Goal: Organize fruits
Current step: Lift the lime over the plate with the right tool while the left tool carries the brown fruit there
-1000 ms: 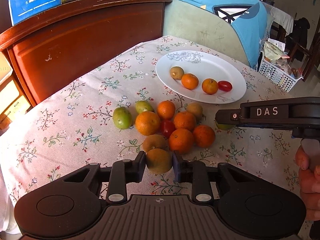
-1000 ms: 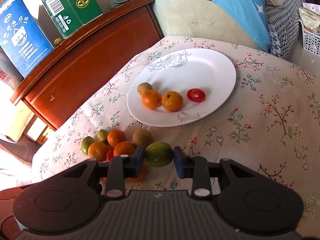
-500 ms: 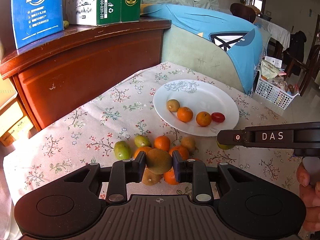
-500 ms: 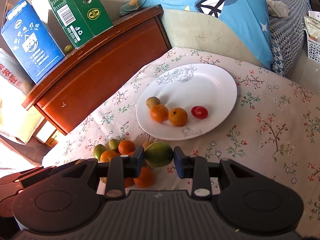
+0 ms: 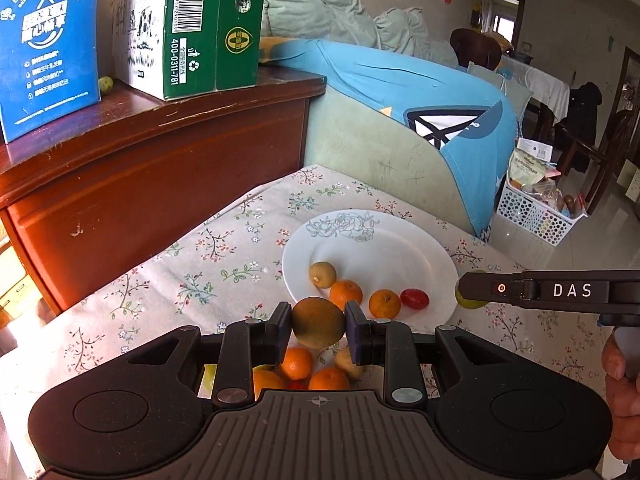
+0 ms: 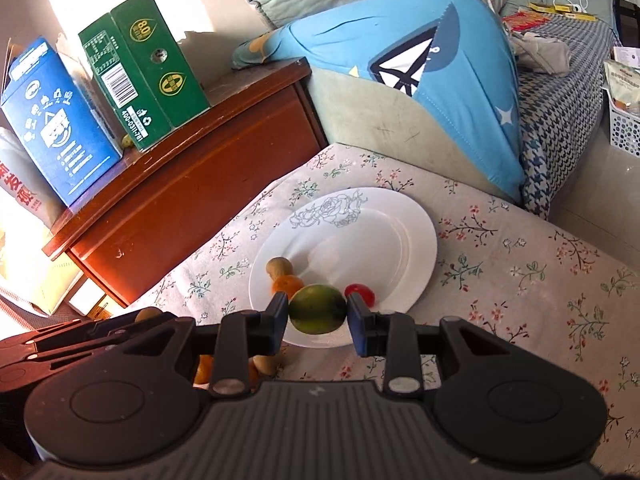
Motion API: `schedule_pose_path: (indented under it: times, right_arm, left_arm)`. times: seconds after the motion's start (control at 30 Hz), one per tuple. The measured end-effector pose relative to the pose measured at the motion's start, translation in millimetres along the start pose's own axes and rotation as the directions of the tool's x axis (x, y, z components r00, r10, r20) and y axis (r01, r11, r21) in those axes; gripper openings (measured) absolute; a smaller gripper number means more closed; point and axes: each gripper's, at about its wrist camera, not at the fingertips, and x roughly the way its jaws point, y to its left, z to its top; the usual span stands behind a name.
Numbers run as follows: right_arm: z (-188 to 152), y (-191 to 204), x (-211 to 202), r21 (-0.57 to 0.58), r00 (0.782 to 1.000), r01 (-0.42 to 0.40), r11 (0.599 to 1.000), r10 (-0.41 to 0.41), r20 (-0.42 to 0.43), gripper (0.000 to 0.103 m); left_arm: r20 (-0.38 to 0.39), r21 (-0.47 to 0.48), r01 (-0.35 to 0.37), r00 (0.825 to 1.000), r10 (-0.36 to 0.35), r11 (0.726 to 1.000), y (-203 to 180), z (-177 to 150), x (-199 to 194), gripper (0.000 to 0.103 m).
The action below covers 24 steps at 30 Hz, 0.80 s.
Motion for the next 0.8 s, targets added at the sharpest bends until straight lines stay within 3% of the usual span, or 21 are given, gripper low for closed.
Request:
schedule_pose_path:
  times: [0.27,0.8]
  right_arm:
    - [16.1,-14.6,12.4,0.056,0.999,0.022,0.998,-0.024,0.032,0.032]
    - [35.1,-34.1,74.4,0.147,0.999,0.048,0.988,-0.049,0.004,0.032]
  left_arm:
    - [-0.007,-0.006,0.035,0.999,-0.035,0.999,-7.6,20.8,29.7,0.026]
    - [-0.022,-0.004,0.052,0.998,-0.052,0.999,-1.2,46.2,104.5,0.026]
